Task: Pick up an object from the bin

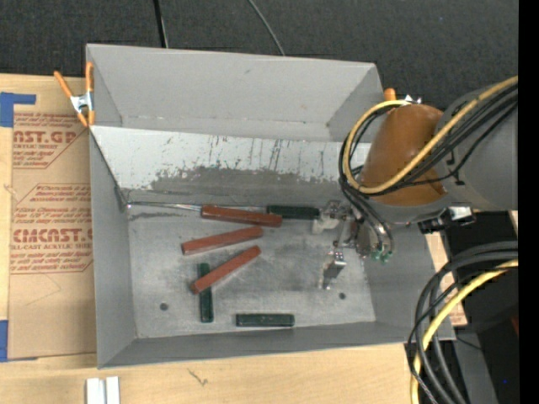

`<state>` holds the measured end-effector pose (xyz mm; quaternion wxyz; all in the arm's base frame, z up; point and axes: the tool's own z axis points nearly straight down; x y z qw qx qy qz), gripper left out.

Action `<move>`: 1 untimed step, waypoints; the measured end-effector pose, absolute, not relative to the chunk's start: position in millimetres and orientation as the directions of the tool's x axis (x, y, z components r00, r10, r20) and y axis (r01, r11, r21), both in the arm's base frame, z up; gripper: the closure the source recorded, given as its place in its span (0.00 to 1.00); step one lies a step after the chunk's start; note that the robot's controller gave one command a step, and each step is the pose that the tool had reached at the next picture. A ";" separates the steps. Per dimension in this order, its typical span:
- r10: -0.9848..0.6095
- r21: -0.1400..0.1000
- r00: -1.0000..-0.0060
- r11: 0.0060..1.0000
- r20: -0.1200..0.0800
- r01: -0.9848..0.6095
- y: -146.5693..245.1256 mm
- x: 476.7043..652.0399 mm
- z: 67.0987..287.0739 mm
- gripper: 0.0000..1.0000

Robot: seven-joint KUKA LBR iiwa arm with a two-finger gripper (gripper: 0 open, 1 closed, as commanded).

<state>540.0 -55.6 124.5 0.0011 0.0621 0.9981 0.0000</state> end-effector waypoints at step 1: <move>0.177 0.002 -0.984 0.984 -0.005 0.177 -36.1 575.5 87.0 0.00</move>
Offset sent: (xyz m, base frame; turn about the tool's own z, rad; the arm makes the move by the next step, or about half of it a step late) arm 0.0398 0.0628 -0.0157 0.1247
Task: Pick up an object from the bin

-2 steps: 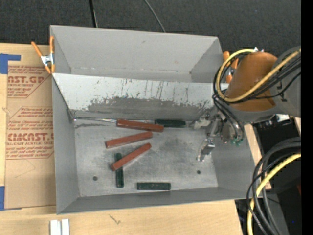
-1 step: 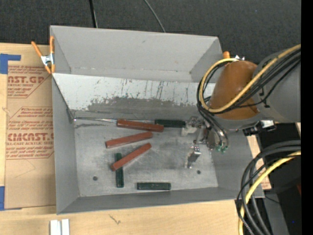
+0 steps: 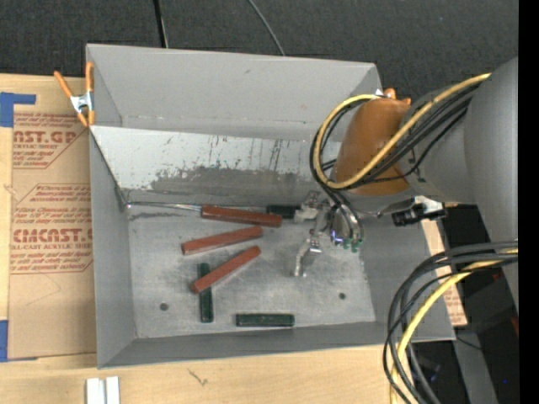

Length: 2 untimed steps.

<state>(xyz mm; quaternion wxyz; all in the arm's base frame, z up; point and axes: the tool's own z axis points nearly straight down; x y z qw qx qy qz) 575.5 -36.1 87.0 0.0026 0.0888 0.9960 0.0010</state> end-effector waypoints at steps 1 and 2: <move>0.195 -0.004 -0.981 0.981 -0.004 0.195 -29.2 586.2 79.1 0.00; 0.225 -0.005 -0.974 0.974 -0.002 0.225 -18.3 581.8 78.1 0.00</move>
Offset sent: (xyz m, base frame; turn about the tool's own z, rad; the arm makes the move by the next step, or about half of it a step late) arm 0.0090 0.0816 -0.0100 0.0898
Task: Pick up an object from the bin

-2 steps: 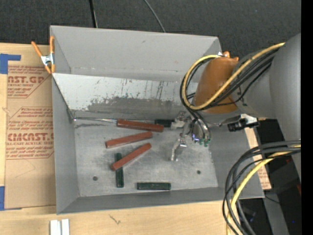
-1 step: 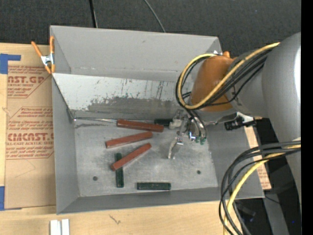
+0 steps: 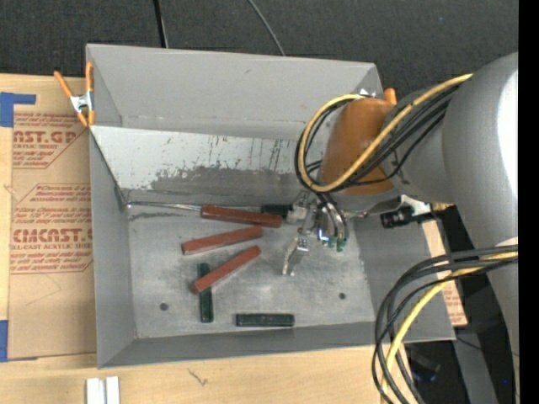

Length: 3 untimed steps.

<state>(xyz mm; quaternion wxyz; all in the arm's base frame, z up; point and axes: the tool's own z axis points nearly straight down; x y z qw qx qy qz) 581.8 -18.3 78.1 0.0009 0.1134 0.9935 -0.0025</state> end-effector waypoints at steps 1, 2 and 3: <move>0.200 -0.012 -0.980 0.980 0.003 0.200 23.5 590.8 77.4 0.00; 0.265 0.008 -0.964 0.964 -0.023 0.265 78.4 589.0 77.9 1.00; 0.265 0.007 -0.964 0.964 -0.023 0.265 78.4 589.0 77.9 1.00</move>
Offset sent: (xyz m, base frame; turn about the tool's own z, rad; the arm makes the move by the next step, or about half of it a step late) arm 0.0002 0.0962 -0.0081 0.0420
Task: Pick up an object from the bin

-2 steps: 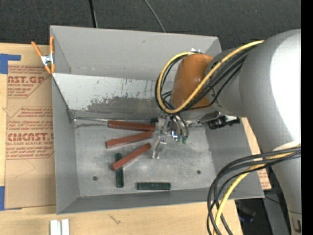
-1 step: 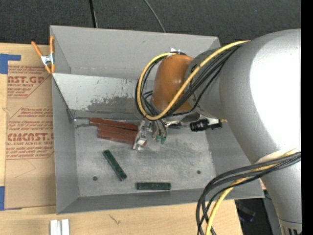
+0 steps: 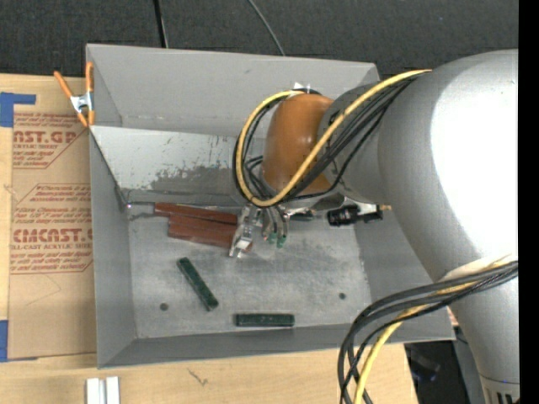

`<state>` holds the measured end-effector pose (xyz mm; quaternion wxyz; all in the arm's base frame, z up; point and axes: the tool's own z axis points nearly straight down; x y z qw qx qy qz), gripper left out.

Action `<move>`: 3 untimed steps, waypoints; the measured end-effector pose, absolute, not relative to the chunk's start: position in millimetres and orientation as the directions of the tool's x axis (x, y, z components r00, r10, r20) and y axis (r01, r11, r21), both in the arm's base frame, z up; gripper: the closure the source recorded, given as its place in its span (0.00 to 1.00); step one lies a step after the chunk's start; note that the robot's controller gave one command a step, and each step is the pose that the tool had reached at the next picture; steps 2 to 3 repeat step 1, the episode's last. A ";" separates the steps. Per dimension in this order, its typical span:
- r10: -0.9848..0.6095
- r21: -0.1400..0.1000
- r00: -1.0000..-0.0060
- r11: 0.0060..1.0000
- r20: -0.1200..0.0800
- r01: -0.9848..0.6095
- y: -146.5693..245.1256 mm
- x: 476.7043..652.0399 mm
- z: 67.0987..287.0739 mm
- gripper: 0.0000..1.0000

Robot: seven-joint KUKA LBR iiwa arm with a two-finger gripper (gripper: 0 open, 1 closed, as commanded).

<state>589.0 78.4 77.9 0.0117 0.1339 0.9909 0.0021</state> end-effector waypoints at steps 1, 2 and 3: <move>0.226 0.002 -0.974 0.974 -0.005 0.226 77.0 590.8 229.4 1.00; 0.226 0.002 -0.974 0.974 -0.005 0.226 77.0 590.8 229.4 1.00; 0.226 0.002 -0.974 0.974 -0.005 0.226 77.0 590.8 229.4 1.00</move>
Offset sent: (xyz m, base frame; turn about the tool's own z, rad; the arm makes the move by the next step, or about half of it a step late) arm 0.0000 0.0000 0.0000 0.0000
